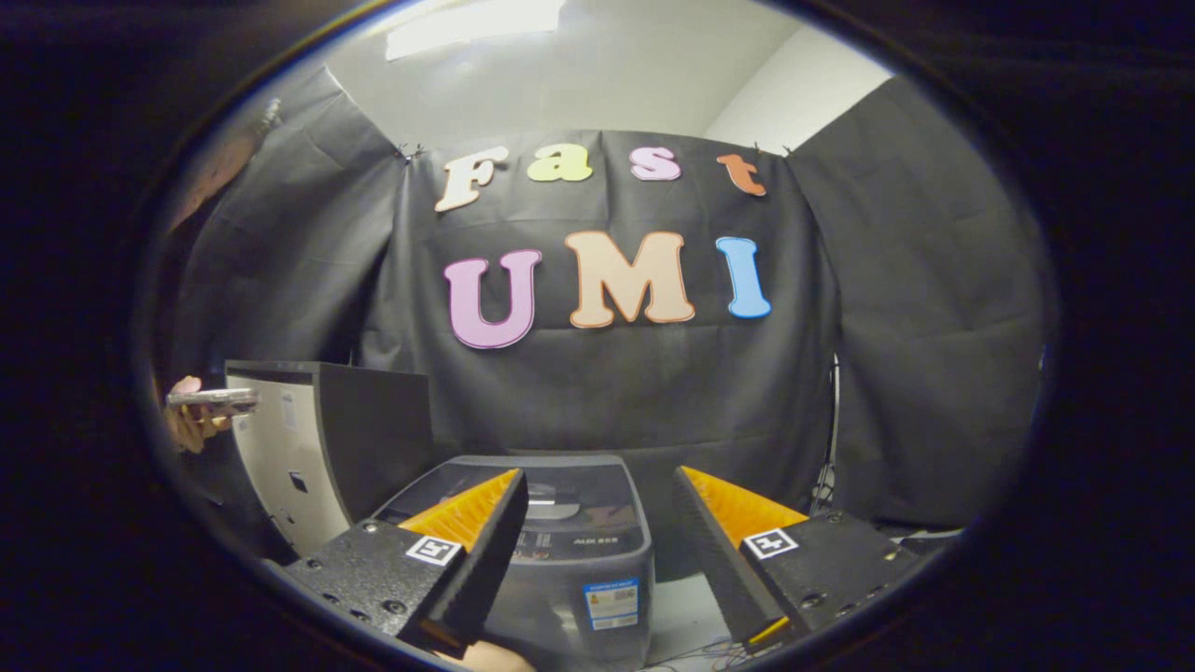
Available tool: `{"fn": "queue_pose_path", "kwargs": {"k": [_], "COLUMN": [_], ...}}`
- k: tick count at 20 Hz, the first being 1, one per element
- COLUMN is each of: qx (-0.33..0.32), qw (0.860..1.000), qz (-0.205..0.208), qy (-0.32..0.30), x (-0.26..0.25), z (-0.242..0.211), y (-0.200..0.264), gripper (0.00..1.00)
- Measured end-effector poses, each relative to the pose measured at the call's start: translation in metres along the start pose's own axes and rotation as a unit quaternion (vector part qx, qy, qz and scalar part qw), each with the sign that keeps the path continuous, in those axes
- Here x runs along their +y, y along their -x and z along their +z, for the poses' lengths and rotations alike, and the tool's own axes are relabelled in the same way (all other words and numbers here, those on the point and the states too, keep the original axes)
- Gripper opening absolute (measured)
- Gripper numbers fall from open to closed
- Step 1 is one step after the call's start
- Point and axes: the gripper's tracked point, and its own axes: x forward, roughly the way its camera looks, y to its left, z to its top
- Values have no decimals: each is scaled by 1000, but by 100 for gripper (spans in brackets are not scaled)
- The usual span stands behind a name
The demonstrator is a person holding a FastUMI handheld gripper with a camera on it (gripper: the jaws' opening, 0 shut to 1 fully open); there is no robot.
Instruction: Put the clothes into the washing machine and then close the washing machine lid.
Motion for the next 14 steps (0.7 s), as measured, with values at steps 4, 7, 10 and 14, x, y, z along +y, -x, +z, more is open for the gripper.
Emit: {"fn": "queue_pose_path", "kwargs": {"k": [4, 7, 10, 14], "qx": [17, 29, 35, 41], "qw": [1000, 999, 998, 997], "qz": [23, 39, 51, 62], "qy": [-7, -10, -11, -7], "x": [6, 14, 19, 23], "z": [-33, -49, -57, -63], "y": [27, 40, 48, 54], "gripper": [94, 94, 95, 94]}}
